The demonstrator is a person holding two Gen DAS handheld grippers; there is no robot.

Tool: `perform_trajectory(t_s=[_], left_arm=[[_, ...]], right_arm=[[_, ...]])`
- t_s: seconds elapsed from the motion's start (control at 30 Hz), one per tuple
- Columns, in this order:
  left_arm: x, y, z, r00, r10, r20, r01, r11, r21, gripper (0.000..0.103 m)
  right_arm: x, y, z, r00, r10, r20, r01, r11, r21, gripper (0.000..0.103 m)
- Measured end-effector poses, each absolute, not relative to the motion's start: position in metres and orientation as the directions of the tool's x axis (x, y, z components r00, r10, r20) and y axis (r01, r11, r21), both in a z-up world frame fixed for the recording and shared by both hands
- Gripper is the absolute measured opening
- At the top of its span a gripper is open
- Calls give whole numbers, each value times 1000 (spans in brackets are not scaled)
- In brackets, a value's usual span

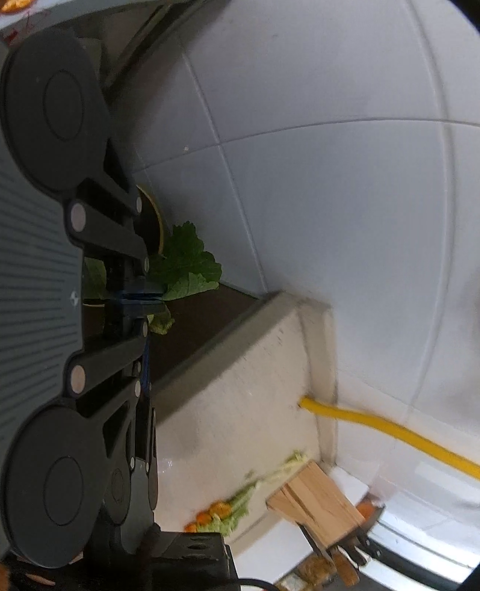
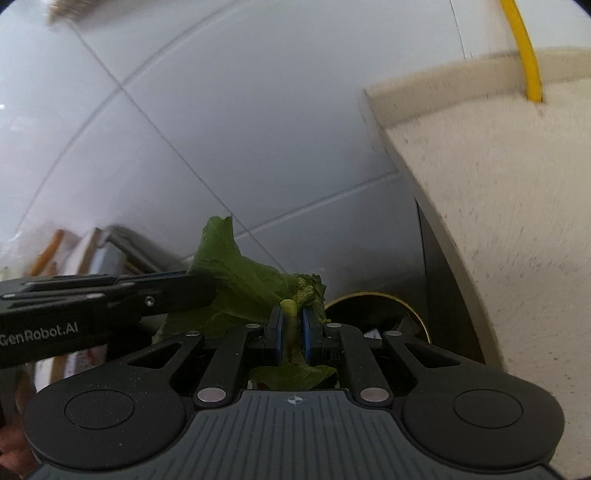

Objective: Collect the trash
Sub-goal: 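Carry the green leaves and cabbage stem over the trash bin, then open both tools over the bin to drop the greens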

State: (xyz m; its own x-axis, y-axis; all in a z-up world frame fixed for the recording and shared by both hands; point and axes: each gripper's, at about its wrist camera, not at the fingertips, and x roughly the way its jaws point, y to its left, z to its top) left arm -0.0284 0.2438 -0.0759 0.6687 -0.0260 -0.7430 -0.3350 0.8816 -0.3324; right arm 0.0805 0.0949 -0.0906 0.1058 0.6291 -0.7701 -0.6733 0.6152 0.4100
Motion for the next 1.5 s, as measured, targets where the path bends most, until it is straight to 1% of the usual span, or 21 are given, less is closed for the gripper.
perform_trajectory(t_s=[0.07, 0.2, 0.3, 0.37, 0.5, 0.6, 0.63, 0.73, 0.8, 0.87, 0.93, 1.03, 1.1, 1.13, 1.17, 1.33, 1.4, 1.47, 1.5], left_arm=[[-25, 245, -85, 646, -24, -763, -347, 881, -322, 0], [-19, 246, -98, 611, -4, -791, -367, 884, -288, 5], [-22, 248, -101, 605, -5, -796, -374, 881, -290, 7], [-23, 249, -101, 602, 0, -799, -378, 881, -285, 9], [-25, 248, -97, 598, 20, -801, -383, 885, -264, 16], [-26, 244, -93, 603, 33, -797, -377, 892, -248, 17], [-25, 243, -92, 605, 38, -795, -375, 895, -242, 17], [-24, 237, -87, 611, 49, -790, -365, 903, -226, 27], [-23, 233, -85, 612, 53, -789, -360, 907, -219, 37], [-23, 229, -82, 613, 54, -788, -357, 909, -216, 41], [-21, 224, -78, 617, 48, -785, -351, 910, -220, 42], [-18, 216, -73, 621, 45, -783, -342, 914, -219, 48], [-15, 210, -70, 623, 45, -781, -331, 919, -212, 50], [-13, 206, -68, 624, 43, -780, -324, 923, -208, 50], [-11, 200, -66, 626, 40, -779, -312, 928, -203, 50], [1, 173, -50, 643, 23, -766, -250, 951, -181, 52], [5, 162, -42, 655, 21, -755, -225, 960, -168, 62], [8, 152, -36, 671, 21, -741, -202, 967, -156, 66], [10, 146, -33, 679, 16, -734, -185, 971, -150, 67]], right_arm=[[82, 98, -97, 110, 612, -783, -670, 628, 396, 24], [86, 101, -108, 111, 591, -799, -655, 648, 389, 26], [88, 101, -114, 105, 583, -806, -639, 660, 394, 27], [88, 100, -115, 102, 580, -808, -633, 665, 397, 35], [84, 99, -114, 94, 584, -807, -632, 661, 404, 35], [79, 96, -109, 100, 587, -803, -641, 655, 399, 36], [77, 94, -107, 106, 589, -801, -642, 656, 397, 37], [77, 86, -99, 124, 596, -794, -642, 658, 394, 44], [76, 77, -92, 133, 601, -788, -641, 659, 393, 45], [75, 71, -86, 154, 597, -787, -635, 670, 384, 48], [74, 63, -80, 176, 596, -783, -626, 682, 378, 51], [74, 49, -71, 202, 598, -775, -612, 695, 377, 52], [74, 37, -62, 226, 604, -764, -602, 704, 378, 56], [73, 32, -57, 239, 611, -755, -599, 704, 380, 63], [73, 28, -54, 254, 615, -746, -598, 707, 378, 67], [71, 4, -31, 327, 625, -709, -599, 718, 356, 67], [70, -9, -24, 360, 620, -697, -590, 730, 346, 67], [70, -25, -18, 392, 615, -684, -573, 745, 341, 68], [69, -32, -15, 406, 611, -680, -566, 752, 338, 70]])
